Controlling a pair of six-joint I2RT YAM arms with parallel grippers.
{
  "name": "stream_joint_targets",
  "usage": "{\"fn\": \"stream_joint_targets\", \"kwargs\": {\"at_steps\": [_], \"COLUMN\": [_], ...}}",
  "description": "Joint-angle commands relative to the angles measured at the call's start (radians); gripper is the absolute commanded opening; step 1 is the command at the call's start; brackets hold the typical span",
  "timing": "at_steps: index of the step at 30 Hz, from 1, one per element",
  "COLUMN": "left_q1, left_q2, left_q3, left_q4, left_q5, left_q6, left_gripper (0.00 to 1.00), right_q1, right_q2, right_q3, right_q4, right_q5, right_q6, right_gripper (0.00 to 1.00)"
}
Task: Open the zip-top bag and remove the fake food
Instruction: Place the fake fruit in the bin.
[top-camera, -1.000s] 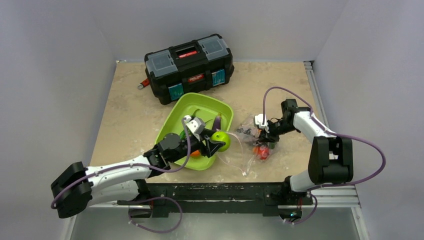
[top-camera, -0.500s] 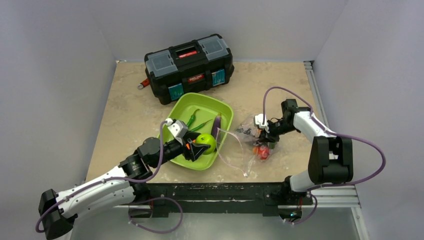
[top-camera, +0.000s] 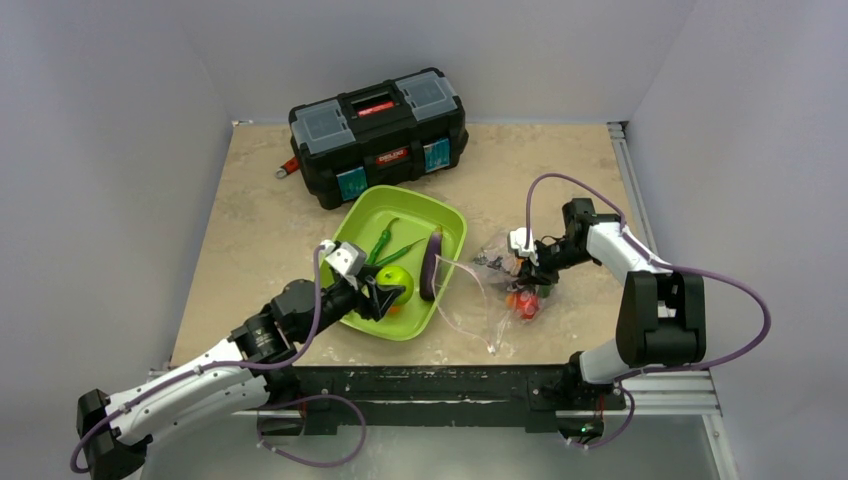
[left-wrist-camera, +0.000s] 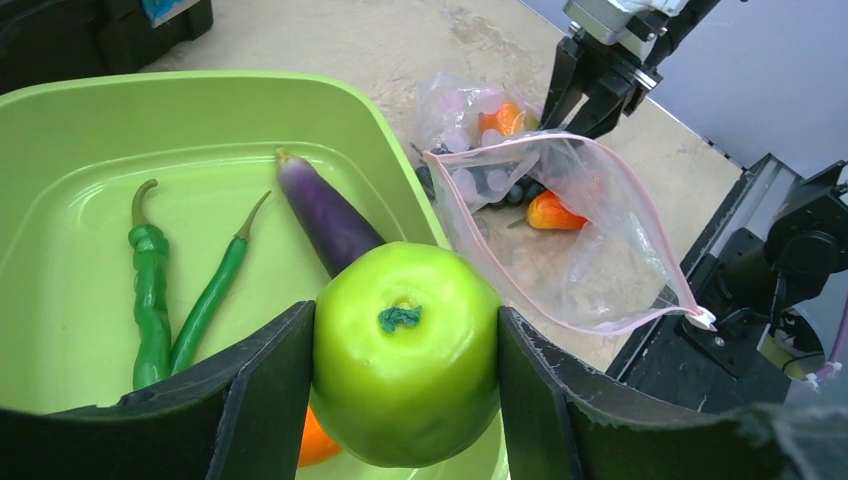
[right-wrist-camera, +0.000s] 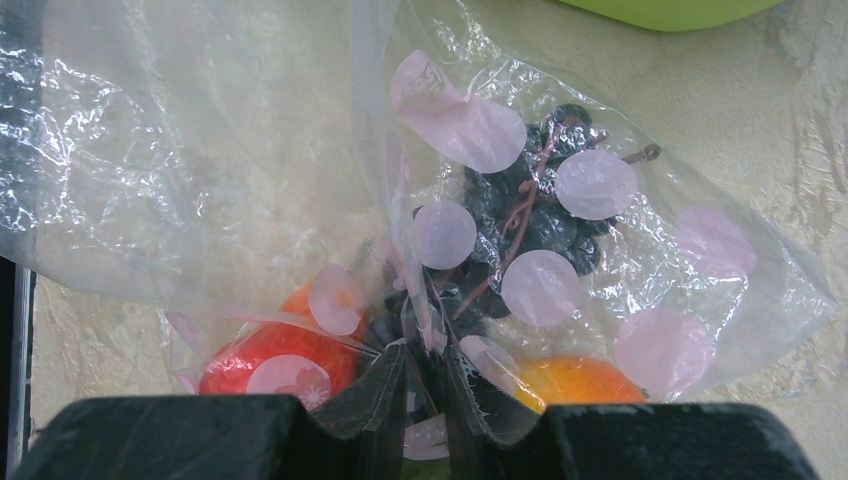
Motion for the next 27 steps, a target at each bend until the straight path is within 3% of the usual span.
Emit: {"fn": "stream_joint_targets", "kwargs": {"at_steps": [1,27], "left_q1": [0.007,0.046], "left_q2": [-0.011,-0.003], "left_q3": [-0.013,-0.068], "left_q4": [0.011,0.023], "left_q5": [-0.044,-0.147], "left_q6": [-0.009,-0.134], "left_gripper": [0.00,0.00], "right_q1": [-0.005,-0.005], "right_q2": [0.006,0.009], "right_q3": [0.019,0.022], "right_q4": [-0.011,-0.026], "right_q5": [-0.001,-0.009], "right_q6": [-0.001,-0.013], "right_gripper": [0.19,0.19]}}
